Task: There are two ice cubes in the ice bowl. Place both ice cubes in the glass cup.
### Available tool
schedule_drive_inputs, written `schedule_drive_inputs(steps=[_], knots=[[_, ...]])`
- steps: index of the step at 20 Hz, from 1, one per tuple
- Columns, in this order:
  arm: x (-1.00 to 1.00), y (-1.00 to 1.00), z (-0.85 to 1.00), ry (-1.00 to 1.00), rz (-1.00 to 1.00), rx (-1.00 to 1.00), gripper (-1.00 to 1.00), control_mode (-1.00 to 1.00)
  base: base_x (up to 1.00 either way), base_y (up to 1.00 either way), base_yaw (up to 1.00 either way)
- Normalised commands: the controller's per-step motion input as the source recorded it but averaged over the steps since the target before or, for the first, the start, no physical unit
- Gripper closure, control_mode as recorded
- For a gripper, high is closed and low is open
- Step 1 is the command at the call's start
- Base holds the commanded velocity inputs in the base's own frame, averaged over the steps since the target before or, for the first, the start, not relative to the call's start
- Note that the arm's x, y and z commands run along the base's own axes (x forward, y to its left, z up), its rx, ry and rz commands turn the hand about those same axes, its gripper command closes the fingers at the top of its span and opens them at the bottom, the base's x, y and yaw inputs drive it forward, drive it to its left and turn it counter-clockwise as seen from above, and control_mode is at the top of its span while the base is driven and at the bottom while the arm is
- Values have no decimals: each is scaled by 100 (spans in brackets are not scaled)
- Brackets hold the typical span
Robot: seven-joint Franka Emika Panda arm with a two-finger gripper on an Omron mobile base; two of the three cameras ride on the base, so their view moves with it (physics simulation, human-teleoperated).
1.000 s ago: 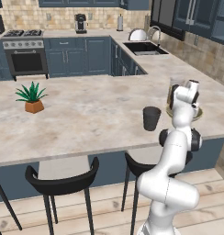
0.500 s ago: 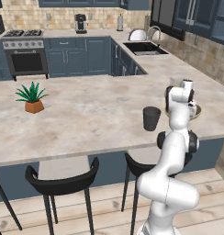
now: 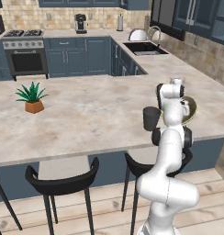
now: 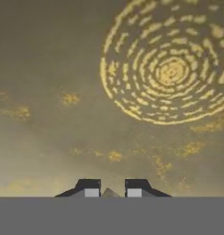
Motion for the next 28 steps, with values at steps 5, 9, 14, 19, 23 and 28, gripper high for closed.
schedule_drive_inputs(steps=[5, 9, 14, 19, 23, 28], knots=[[-5, -2, 91, 0, -6, 28, 100, -100, 0, 0, 0], [0, -12, 100, 0, -9, 34, 100, -100, 0, 0, 0], [-2, -1, 100, 0, -7, 32, 100, -100, 0, 0, 0], [0, 18, 76, 0, -2, 21, 100, -100, 0, 0, 0], [-22, 97, -19, 0, 0, -7, 100, -100, 0, 0, 0], [-38, 100, -22, -9, 2, -19, 100, -100, 0, 0, 0]])
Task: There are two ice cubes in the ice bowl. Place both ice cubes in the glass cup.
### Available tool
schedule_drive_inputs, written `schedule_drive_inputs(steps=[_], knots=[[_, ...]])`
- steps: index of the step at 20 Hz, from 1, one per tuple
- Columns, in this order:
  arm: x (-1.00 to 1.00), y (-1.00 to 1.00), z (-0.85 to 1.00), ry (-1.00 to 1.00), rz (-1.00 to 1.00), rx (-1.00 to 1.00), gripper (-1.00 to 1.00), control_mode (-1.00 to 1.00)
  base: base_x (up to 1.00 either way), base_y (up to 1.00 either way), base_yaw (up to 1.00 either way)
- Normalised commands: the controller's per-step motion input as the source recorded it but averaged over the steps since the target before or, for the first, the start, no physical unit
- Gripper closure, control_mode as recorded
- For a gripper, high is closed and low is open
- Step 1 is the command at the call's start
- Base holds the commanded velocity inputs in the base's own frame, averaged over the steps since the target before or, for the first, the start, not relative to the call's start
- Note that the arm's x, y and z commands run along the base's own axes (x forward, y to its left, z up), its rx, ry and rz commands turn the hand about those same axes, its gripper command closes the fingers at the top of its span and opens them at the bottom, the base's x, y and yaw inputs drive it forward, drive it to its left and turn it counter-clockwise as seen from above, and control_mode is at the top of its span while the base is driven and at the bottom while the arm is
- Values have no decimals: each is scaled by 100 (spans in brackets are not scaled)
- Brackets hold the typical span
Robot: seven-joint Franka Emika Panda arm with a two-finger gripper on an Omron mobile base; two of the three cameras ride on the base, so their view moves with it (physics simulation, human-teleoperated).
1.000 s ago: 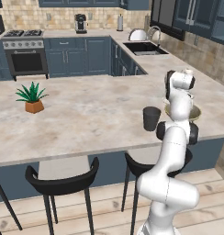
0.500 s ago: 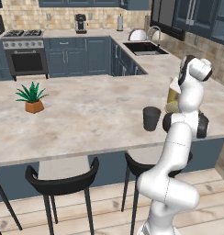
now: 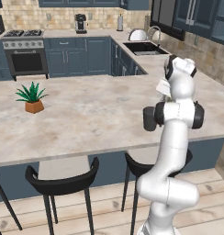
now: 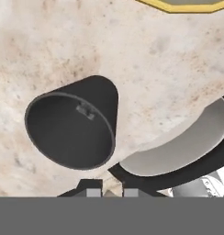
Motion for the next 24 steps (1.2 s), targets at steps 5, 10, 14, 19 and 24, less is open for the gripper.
schedule_drive_inputs(steps=[5, 10, 14, 19, 24], knots=[[0, 18, 42, -3, 0, -1, 100, -100, 0, 0, 0], [0, 0, 29, 0, 0, 0, 100, -100, 0, 0, 0], [14, 12, 0, 4, 0, -6, 100, -100, 0, 0, 0], [36, 21, 0, 1, -4, -15, 100, -100, 0, 0, 0], [31, 3, 0, 2, -10, -7, 100, -100, 0, 0, 0]])
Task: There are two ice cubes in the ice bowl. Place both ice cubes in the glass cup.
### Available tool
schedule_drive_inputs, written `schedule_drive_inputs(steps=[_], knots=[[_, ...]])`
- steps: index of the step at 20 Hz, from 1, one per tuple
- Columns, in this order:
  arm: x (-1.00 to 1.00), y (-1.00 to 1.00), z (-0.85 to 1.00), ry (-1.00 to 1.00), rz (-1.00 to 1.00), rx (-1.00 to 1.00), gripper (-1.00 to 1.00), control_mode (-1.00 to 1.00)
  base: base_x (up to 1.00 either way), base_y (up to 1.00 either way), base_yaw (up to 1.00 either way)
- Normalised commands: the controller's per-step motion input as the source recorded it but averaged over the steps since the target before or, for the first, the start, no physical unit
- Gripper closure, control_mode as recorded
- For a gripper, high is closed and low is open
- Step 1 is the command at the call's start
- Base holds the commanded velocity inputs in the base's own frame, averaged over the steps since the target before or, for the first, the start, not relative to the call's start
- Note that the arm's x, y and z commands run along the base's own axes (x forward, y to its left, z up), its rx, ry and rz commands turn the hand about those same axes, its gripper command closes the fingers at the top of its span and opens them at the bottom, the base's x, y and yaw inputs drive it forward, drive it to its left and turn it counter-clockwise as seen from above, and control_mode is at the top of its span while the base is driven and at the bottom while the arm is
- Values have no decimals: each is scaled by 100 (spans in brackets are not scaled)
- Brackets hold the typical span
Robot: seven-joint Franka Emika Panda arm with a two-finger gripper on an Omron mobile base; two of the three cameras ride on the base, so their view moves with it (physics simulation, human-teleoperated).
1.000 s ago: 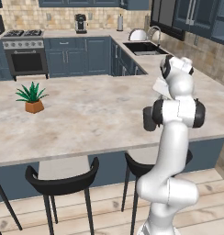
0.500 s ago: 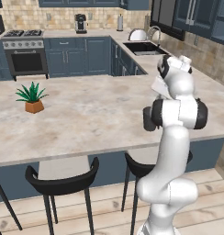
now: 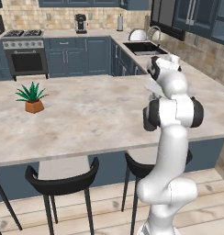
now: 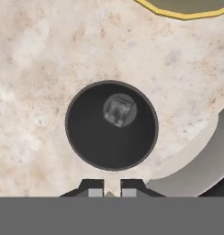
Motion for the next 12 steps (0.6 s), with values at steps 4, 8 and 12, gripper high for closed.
schedule_drive_inputs(steps=[4, 8, 12], knots=[[11, 0, 0, 0, -8, -10, 100, -100, 0, 0, 0], [2, 0, -5, 0, -8, -19, 100, -100, 0, 0, 0], [0, 0, -17, 0, -7, -24, 100, -100, 0, 0, 0]])
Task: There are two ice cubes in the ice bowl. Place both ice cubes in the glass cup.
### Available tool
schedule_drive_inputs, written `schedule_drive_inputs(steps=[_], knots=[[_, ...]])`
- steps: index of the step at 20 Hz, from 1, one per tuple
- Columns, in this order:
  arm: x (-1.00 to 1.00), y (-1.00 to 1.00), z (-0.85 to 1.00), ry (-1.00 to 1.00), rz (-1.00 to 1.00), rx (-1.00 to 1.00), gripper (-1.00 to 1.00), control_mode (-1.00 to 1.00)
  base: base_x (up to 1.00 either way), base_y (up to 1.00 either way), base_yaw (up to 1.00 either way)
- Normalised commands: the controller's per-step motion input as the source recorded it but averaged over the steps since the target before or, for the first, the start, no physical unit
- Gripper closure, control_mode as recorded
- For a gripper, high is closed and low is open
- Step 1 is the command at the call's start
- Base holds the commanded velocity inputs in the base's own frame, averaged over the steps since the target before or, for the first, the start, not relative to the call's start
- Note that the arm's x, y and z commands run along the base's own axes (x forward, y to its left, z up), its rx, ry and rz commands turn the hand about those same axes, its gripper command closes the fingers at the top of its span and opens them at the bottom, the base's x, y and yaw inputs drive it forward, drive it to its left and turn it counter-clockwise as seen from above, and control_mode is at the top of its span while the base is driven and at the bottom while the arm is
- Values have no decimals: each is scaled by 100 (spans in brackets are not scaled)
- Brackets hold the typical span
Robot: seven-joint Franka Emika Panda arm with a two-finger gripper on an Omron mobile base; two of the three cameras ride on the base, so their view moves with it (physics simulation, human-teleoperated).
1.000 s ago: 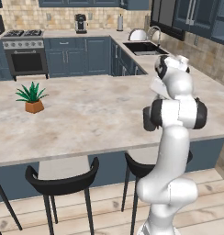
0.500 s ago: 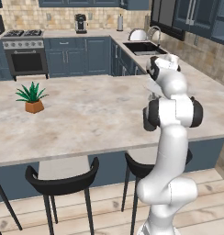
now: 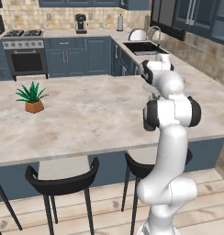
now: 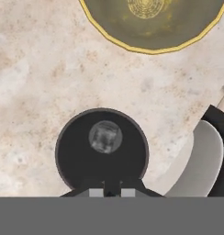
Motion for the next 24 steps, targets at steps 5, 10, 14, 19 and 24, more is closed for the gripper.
schedule_drive_inputs(steps=[5, 10, 14, 19, 24], knots=[[0, 0, -16, 0, -3, -18, 100, -100, 0, 0, 0], [0, 0, -2, 0, 0, -1, 100, -100, 0, 0, 0], [0, 0, -18, 0, 0, 0, 100, -100, 0, 0, 0], [0, 0, -23, 0, 0, 0, 100, -100, 0, 0, 0], [0, -1, -18, 0, 0, 0, 100, -100, 0, 0, 0]])
